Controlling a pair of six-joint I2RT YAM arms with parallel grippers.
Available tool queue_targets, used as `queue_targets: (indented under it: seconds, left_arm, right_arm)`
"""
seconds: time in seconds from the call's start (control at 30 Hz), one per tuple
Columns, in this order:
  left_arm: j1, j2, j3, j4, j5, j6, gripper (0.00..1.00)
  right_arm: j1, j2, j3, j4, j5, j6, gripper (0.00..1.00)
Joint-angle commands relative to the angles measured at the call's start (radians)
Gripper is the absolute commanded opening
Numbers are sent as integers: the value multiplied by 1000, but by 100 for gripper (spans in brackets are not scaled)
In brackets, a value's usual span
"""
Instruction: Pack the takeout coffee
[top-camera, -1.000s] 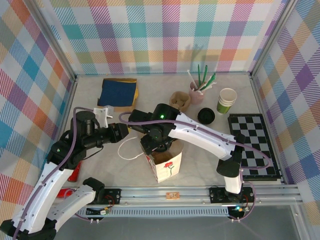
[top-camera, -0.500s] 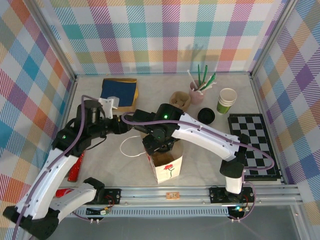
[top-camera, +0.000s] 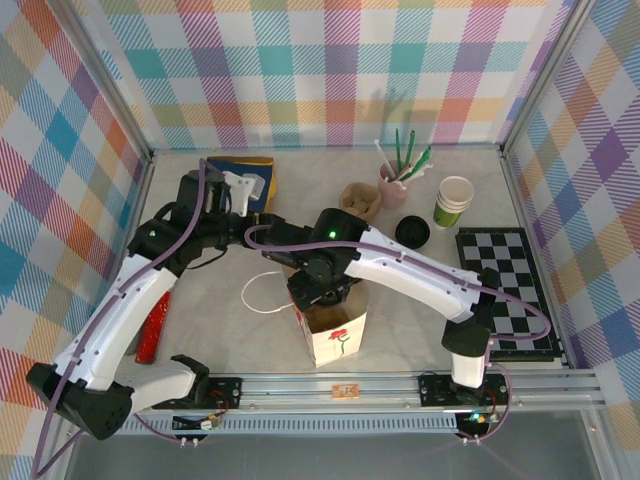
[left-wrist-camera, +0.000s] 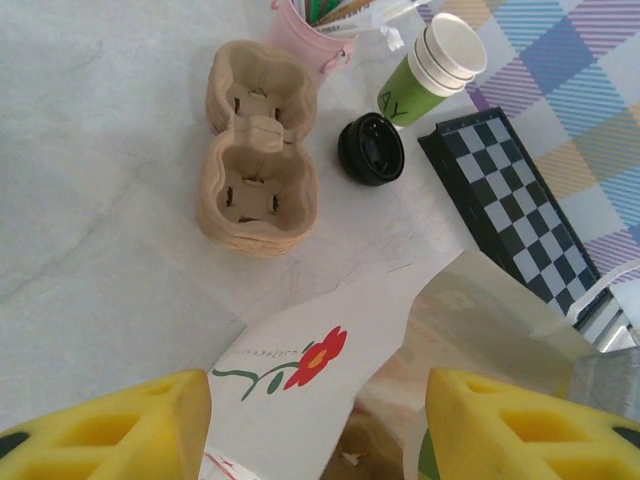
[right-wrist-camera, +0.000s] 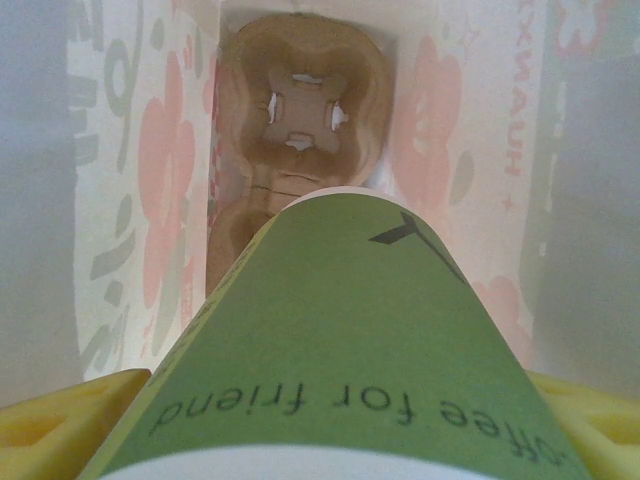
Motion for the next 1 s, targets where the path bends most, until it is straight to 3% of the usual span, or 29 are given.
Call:
queue_targets:
  seconds: [0.0, 0.5, 0.97]
  left_arm:
    - [-6, 20, 25, -50, 39, 60, 58]
    - [-13, 65, 2, -29, 129, 84, 54]
    - [-44, 96, 2, -61, 97, 111, 51]
  right_arm:
    - [6, -41, -18, -145, -2, 5, 35]
    - [4, -44, -34, -129, -5, 4, 35]
    - [2, -49, -32, -129, -1, 6, 35]
